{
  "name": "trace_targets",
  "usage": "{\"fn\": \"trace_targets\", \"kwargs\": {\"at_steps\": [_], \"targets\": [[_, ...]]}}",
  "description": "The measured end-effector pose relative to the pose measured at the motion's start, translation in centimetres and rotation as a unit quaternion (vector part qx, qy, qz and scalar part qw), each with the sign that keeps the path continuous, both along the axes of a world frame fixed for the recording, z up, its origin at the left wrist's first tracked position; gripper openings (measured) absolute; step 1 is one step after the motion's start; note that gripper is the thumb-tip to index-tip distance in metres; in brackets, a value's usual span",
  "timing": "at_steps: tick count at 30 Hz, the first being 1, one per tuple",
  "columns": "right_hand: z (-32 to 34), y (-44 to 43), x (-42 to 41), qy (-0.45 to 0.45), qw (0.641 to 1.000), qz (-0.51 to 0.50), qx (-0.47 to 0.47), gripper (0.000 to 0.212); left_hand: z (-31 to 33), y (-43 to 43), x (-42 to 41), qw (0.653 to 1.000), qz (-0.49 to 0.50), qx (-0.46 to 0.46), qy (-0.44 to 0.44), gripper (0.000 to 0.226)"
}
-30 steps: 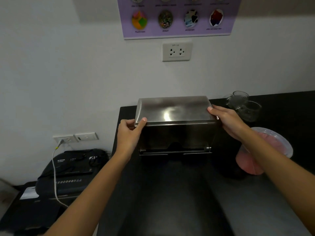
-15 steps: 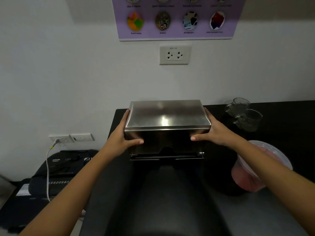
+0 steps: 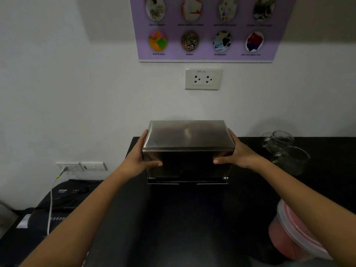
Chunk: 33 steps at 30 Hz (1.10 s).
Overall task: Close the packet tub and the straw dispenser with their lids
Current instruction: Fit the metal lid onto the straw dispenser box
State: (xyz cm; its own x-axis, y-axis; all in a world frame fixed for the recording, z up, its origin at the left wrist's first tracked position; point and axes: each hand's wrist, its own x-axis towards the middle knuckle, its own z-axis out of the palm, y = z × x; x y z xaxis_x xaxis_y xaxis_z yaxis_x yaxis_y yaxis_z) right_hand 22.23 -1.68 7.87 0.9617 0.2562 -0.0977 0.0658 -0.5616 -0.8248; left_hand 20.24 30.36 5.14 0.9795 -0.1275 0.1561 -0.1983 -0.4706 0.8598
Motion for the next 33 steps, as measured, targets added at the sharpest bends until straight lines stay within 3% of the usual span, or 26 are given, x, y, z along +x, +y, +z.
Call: {"fn": "trace_targets", "kwargs": {"at_steps": [33], "targets": [[-0.1, 0.8, 8.2, -0.017, 1.000, 0.021, 0.009, 0.117, 1.3, 0.0, 7.8, 0.999, -0.006, 0.025, 0.027, 0.107]]}}
